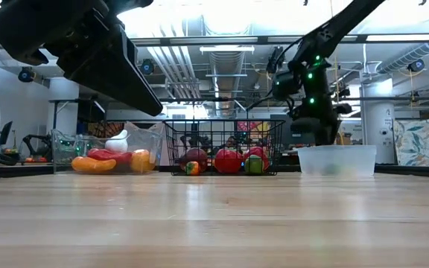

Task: Sort produce into baskets
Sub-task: Put the green olive into the white bin, then put the corn into the clear bin

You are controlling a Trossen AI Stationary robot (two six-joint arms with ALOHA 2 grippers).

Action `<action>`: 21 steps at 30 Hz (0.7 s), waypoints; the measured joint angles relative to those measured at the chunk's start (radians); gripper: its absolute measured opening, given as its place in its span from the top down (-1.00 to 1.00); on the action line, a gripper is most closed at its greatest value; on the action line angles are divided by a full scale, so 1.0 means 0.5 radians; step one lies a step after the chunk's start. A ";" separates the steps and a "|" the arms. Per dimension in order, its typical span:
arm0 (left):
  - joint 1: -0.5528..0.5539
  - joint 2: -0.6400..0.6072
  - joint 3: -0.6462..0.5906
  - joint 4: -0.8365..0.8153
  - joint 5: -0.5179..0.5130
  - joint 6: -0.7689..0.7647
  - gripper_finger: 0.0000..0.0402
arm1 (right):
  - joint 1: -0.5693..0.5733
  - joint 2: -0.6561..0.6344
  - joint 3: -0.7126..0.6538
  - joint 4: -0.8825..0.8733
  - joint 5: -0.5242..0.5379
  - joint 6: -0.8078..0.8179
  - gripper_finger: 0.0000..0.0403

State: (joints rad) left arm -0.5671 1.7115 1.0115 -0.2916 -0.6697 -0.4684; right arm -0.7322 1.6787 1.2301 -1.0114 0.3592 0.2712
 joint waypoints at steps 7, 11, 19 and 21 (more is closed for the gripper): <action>0.000 0.000 0.000 0.000 -0.001 -0.022 0.23 | 0.000 0.110 0.000 0.078 0.003 0.000 0.55; 0.000 0.000 0.000 0.000 -0.001 -0.030 0.23 | 0.000 0.118 0.000 0.108 0.015 0.000 0.40; 0.000 0.000 0.000 0.000 -0.001 -0.050 0.23 | -0.003 0.072 0.000 0.106 0.015 -0.003 0.21; 0.000 0.000 0.001 -0.015 0.012 -0.095 0.23 | 0.002 0.043 0.000 0.093 0.015 -0.003 0.19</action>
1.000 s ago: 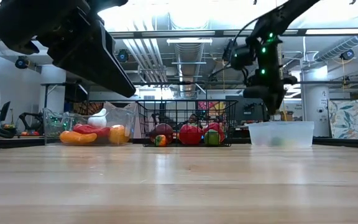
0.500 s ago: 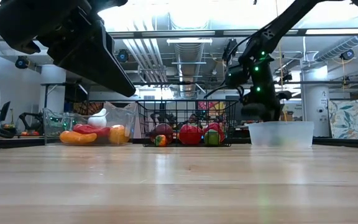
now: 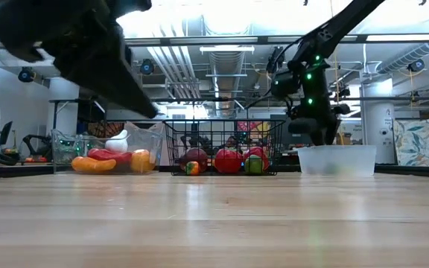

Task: Sort produce into baskets
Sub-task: Put the corn into the clear bin

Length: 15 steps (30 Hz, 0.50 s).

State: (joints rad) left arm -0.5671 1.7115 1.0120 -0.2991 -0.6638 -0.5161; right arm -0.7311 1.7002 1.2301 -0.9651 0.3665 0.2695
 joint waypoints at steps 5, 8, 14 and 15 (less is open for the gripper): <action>-0.001 -0.001 0.161 -0.500 0.244 -0.317 0.23 | 0.034 -0.156 0.000 -0.018 -0.002 0.016 0.16; -0.003 -0.002 0.311 -0.887 0.367 -0.546 0.23 | 0.071 -0.286 0.000 -0.017 -0.001 0.056 0.16; -0.037 -0.002 0.544 -1.194 0.853 -0.972 0.23 | 0.203 -0.526 0.000 -0.014 -0.005 0.123 0.18; -0.050 -0.002 0.568 -1.199 0.965 -1.065 0.23 | 0.235 -0.559 0.000 -0.009 -0.006 0.123 0.18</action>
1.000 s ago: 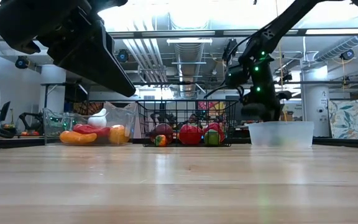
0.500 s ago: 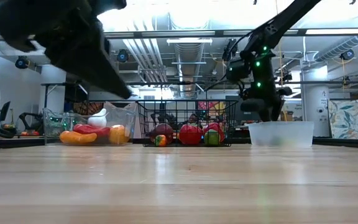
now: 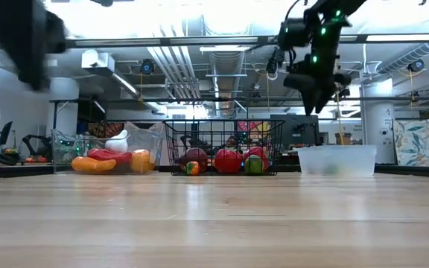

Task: Sort produce into baskets
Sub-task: Put the corn into the clear bin

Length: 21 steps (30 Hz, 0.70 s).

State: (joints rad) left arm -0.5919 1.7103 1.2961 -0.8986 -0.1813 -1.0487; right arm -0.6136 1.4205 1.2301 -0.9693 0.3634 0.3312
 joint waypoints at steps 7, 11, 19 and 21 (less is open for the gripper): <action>-0.241 0.001 0.097 -0.028 0.351 -0.617 0.23 | 0.203 -0.145 -0.002 0.029 0.004 0.037 0.19; -0.347 0.001 0.175 -0.224 0.351 -0.919 0.23 | 0.305 -0.171 -0.002 0.036 0.005 0.079 0.21; -0.456 0.001 0.217 -0.556 0.337 -1.245 0.33 | 0.429 -0.142 -0.004 0.043 0.006 0.148 0.20; -0.483 0.001 0.197 -0.514 0.336 -1.262 0.36 | 0.442 -0.142 -0.005 0.044 0.006 0.157 0.20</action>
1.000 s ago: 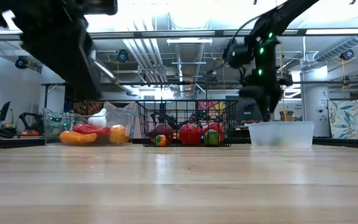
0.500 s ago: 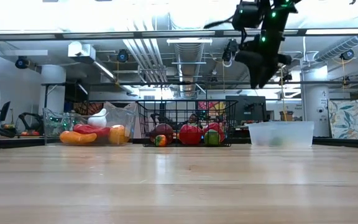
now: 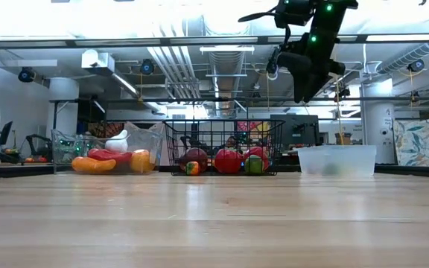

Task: Sort produce into baskets
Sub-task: Put the corn into the clear bin

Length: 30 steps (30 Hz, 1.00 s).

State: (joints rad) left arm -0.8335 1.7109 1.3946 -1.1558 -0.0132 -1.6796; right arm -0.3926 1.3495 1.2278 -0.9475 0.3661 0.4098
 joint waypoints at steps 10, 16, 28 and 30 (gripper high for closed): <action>-0.093 0.002 -0.030 0.074 -0.013 -0.153 0.36 | 0.009 0.000 0.000 -0.001 0.000 0.080 0.19; -0.102 0.003 -0.059 0.069 -0.012 -0.231 0.13 | 0.023 0.000 0.000 -0.001 0.000 0.088 0.19; -0.100 0.121 -0.061 0.169 0.011 -0.293 -0.25 | 0.053 0.001 0.000 -0.004 -0.005 0.085 0.17; -0.100 0.153 -0.049 0.174 0.035 -0.293 -0.25 | 0.053 0.001 0.000 -0.005 -0.005 0.083 0.17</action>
State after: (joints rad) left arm -0.8837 1.7876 1.3702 -1.0687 0.0042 -1.8259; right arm -0.3660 1.3499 1.2278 -0.9499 0.3635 0.4515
